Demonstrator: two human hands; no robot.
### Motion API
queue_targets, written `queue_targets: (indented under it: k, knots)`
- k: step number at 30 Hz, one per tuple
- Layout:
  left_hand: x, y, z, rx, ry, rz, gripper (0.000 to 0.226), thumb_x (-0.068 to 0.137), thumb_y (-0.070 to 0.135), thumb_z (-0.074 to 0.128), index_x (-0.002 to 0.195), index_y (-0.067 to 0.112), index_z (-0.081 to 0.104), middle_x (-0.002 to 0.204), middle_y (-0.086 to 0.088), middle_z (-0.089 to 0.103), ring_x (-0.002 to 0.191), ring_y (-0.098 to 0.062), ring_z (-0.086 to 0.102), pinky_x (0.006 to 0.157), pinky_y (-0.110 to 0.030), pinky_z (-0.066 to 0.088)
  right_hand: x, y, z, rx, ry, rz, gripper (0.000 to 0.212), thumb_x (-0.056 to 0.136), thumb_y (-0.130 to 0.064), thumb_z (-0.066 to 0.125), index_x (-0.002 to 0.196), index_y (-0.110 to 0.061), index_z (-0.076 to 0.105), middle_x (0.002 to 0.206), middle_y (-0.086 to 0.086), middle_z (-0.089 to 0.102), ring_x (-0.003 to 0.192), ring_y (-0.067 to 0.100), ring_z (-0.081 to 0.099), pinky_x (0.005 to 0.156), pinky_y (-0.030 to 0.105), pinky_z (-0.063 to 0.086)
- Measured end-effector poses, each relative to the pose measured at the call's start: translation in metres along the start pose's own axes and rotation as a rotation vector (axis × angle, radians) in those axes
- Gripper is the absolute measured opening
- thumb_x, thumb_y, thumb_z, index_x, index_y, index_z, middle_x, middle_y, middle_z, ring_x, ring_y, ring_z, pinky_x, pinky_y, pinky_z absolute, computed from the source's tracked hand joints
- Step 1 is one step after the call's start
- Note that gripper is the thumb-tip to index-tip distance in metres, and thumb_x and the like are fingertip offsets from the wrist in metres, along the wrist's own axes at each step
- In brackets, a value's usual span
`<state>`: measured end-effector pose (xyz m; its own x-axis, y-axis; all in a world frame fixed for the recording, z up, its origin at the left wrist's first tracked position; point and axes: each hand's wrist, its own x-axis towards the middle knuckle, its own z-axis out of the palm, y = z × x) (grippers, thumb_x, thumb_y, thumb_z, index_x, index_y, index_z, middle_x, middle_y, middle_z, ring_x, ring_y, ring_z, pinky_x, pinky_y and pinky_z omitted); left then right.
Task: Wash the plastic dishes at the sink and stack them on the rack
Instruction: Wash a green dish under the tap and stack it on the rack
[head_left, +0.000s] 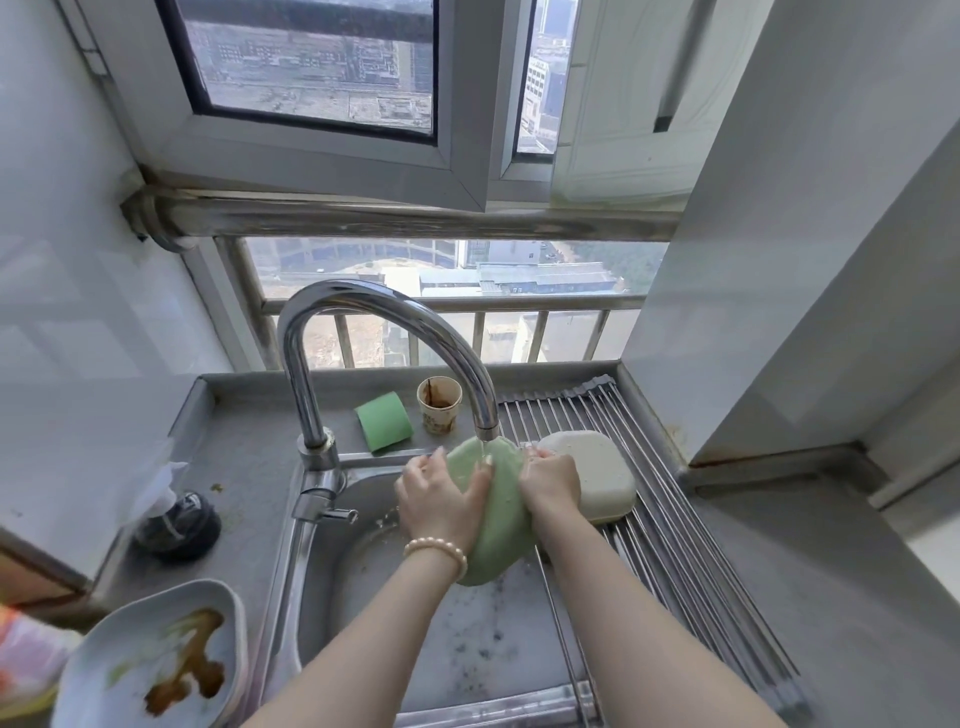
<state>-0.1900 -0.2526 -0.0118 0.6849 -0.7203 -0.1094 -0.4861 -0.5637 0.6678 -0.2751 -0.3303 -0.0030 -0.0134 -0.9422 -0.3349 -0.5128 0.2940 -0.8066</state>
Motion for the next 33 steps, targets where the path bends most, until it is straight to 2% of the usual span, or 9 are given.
queue_targets:
  k: [5,8,11,16,20,24,26,28,33]
  knots:
    - [-0.001,0.003,0.006,0.272,-0.167,0.165,0.075,0.093,0.065,0.02,0.153,0.025,0.001,0.161,-0.005,0.005,0.148,-0.023,0.002,0.119,-0.046,0.005,0.001,0.0,-0.002,-0.028,-0.051,-0.011,0.03,0.1,-0.019,0.044,0.114,-0.001,0.064,0.114,0.015,0.066,0.112,0.032,0.059,0.098,0.035,0.043]
    - [-0.003,0.004,0.005,0.412,-0.182,0.338,0.057,0.098,0.054,0.014,0.151,0.039,0.003,0.161,-0.005,0.003,0.148,-0.024,0.0,0.118,-0.05,0.002,-0.004,0.003,-0.001,-0.105,-0.094,-0.056,0.031,0.099,-0.018,0.043,0.116,0.001,0.062,0.118,0.017,0.063,0.112,0.032,0.058,0.095,0.034,0.045]
    - [0.001,0.007,0.0,0.44,-0.184,0.475,0.047,0.098,0.048,0.016,0.146,0.049,0.02,0.156,-0.005,0.022,0.143,-0.025,0.017,0.115,-0.046,0.015,-0.007,0.005,0.002,-0.136,-0.16,-0.066,0.034,0.101,-0.019,0.04,0.118,0.004,0.06,0.119,0.019,0.063,0.112,0.03,0.058,0.091,0.031,0.043]
    - [0.028,0.009,-0.009,0.337,-0.29,0.113,0.059,0.086,0.065,0.034,0.128,0.026,0.05,0.13,-0.007,0.055,0.12,-0.027,0.051,0.095,-0.039,0.041,-0.01,0.006,0.011,-0.09,-0.216,-0.062,0.035,0.099,-0.028,0.045,0.102,0.0,0.068,0.104,0.017,0.066,0.097,0.023,0.06,0.088,0.035,0.046]
    - [0.043,0.003,-0.015,0.267,-0.422,-0.029,0.066,0.082,0.067,0.044,0.116,0.013,0.06,0.12,-0.01,0.063,0.106,-0.027,0.058,0.087,-0.033,0.045,-0.008,0.012,0.012,0.046,-0.313,0.1,0.015,0.088,-0.034,0.062,0.089,-0.019,0.062,0.092,0.005,0.064,0.082,0.018,0.059,0.08,0.033,0.052]
    - [0.055,-0.009,-0.016,-0.007,-0.493,-0.221,0.054,0.091,0.052,0.045,0.123,0.013,0.063,0.131,-0.013,0.057,0.115,-0.028,0.054,0.09,-0.028,0.041,-0.001,-0.005,0.011,-0.245,-0.243,-0.063,0.028,0.089,-0.028,0.058,0.063,-0.016,0.06,0.076,0.005,0.063,0.073,0.02,0.055,0.066,0.027,0.041]
    - [0.06,-0.015,-0.014,-0.094,-0.482,-0.306,0.051,0.097,0.045,0.038,0.132,0.013,0.056,0.142,-0.012,0.049,0.127,-0.028,0.046,0.1,-0.029,0.034,-0.009,-0.019,0.014,-0.484,-0.137,-0.193,0.028,0.091,-0.032,0.05,0.079,-0.015,0.068,0.092,0.007,0.069,0.087,0.026,0.06,0.072,0.028,0.042]
    - [0.066,-0.022,-0.007,-0.267,-0.406,-0.444,0.051,0.098,0.041,0.039,0.133,0.007,0.053,0.142,-0.009,0.048,0.129,-0.027,0.045,0.105,-0.028,0.032,-0.023,-0.026,0.022,-0.676,-0.035,-0.316,0.04,0.096,-0.038,0.037,0.106,-0.014,0.067,0.116,0.011,0.065,0.111,0.029,0.055,0.092,0.036,0.041]
    - [0.064,-0.035,-0.003,-0.753,-0.231,-0.712,0.042,0.097,0.026,0.048,0.126,-0.004,0.054,0.122,-0.016,0.061,0.104,-0.029,0.058,0.086,-0.03,0.044,-0.067,-0.004,0.051,-0.896,-0.084,-0.572,0.082,0.08,-0.052,-0.009,0.15,-0.023,0.022,0.157,0.012,0.019,0.145,0.035,0.005,0.109,0.064,0.002]
